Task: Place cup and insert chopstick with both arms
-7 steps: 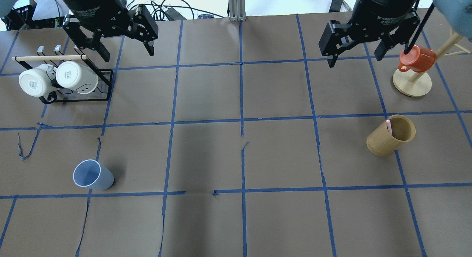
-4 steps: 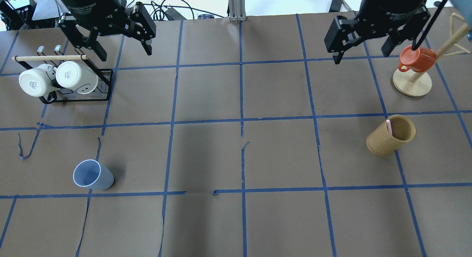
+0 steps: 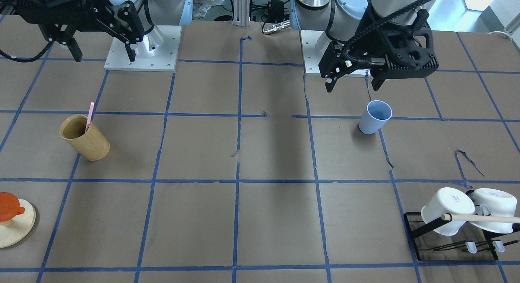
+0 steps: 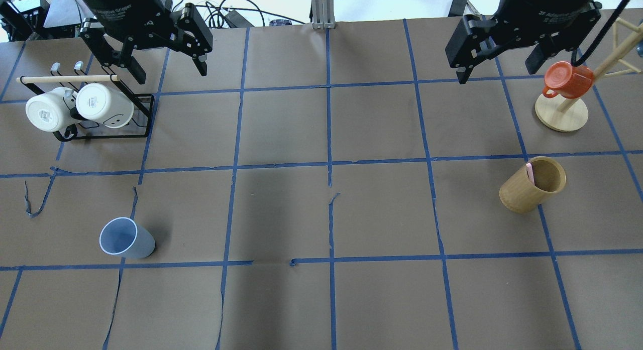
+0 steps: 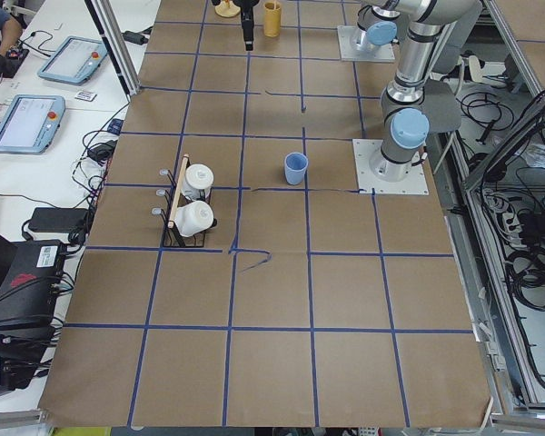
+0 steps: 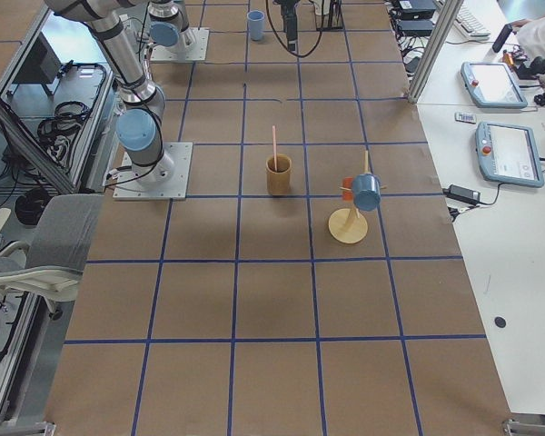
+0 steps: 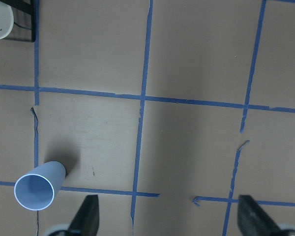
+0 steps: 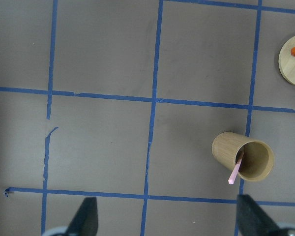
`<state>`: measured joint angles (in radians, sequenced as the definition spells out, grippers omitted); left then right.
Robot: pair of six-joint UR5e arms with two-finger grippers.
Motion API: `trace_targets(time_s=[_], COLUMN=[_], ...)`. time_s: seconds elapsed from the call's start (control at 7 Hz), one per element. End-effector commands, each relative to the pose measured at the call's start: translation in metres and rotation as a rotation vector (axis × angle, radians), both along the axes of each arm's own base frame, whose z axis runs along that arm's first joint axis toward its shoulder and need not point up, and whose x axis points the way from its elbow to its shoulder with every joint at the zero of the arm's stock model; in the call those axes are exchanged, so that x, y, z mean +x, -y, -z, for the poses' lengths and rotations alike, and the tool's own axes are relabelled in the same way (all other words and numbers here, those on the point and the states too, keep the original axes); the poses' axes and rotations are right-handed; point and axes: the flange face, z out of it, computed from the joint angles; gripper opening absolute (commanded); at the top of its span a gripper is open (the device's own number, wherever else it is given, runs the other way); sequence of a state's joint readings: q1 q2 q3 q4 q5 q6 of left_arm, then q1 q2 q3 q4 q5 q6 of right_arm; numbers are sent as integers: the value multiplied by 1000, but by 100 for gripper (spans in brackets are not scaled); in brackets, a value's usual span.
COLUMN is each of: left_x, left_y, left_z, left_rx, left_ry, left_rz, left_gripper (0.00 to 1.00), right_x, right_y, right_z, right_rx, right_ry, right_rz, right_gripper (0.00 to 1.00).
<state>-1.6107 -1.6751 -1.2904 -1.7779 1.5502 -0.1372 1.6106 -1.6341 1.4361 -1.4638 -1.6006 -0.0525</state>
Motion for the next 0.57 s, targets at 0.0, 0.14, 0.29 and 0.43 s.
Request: trace_targets(time_s=[0.0, 0.14, 0.29, 0.43], left_x=[0, 0, 0, 0], left_y=[-1, -2, -2, -2], left_z=[1, 3, 5, 7], left_rx=[1, 4, -7, -4], left_ry=[2, 0, 2, 0], left_rz=[5, 10, 13, 13], left_gripper=[100, 100, 100, 100], right_x=[14, 14, 14, 12], right_y=[-5, -16, -9, -3], right_z=[3, -6, 8, 3], right_rx=[10, 24, 49, 36], right_ry=[10, 8, 3, 8], right_rz=[-42, -36, -25, -19], right_gripper=[100, 100, 100, 100])
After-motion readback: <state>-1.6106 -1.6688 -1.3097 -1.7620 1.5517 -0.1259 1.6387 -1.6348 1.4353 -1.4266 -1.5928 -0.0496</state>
